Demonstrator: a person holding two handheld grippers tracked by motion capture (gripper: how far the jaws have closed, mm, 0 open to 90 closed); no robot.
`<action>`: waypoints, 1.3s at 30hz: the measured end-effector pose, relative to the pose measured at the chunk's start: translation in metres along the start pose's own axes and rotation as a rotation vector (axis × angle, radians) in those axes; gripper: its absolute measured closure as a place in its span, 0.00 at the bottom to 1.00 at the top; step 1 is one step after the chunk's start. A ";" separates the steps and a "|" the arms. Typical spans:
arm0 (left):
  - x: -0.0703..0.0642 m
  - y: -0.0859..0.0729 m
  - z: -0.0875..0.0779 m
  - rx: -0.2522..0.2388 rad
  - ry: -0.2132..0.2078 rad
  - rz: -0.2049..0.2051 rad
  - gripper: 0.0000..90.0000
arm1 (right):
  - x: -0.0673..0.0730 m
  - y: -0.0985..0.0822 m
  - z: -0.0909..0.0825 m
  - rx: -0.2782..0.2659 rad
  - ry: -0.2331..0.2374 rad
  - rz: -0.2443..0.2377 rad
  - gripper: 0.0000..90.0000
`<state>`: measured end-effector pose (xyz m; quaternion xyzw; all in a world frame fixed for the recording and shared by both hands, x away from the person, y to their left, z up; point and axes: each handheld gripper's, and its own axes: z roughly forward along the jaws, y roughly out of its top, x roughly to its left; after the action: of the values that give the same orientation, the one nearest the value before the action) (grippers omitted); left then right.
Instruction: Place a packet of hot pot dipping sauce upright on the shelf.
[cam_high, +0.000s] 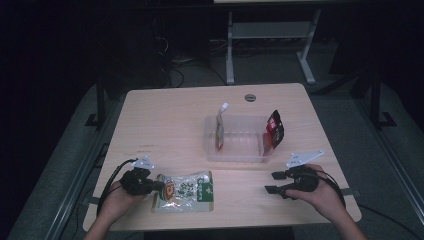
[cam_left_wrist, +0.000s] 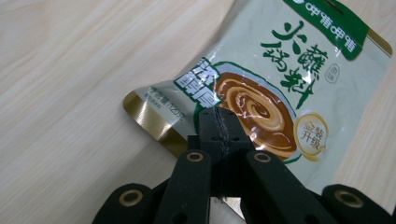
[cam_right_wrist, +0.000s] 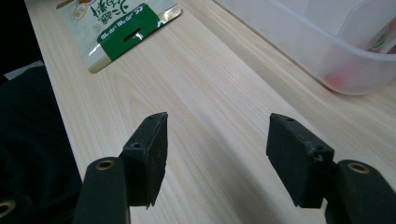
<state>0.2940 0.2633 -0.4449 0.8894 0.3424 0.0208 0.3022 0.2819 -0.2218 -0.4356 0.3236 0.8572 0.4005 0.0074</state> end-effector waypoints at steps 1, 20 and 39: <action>-0.002 0.002 0.002 -0.002 0.000 0.008 1.00 | 0.000 0.000 0.000 0.000 0.000 0.002 0.43; -0.060 0.035 0.039 0.030 -0.133 0.127 1.00 | -0.006 -0.003 -0.005 -0.007 -0.006 0.038 0.44; -0.084 0.056 0.064 0.005 -0.189 0.167 1.00 | -0.006 -0.003 -0.004 -0.003 -0.005 0.037 0.44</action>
<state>0.2784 0.1448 -0.4523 0.9136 0.2370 -0.0390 0.3280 0.2838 -0.2296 -0.4361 0.3403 0.8505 0.4010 0.0025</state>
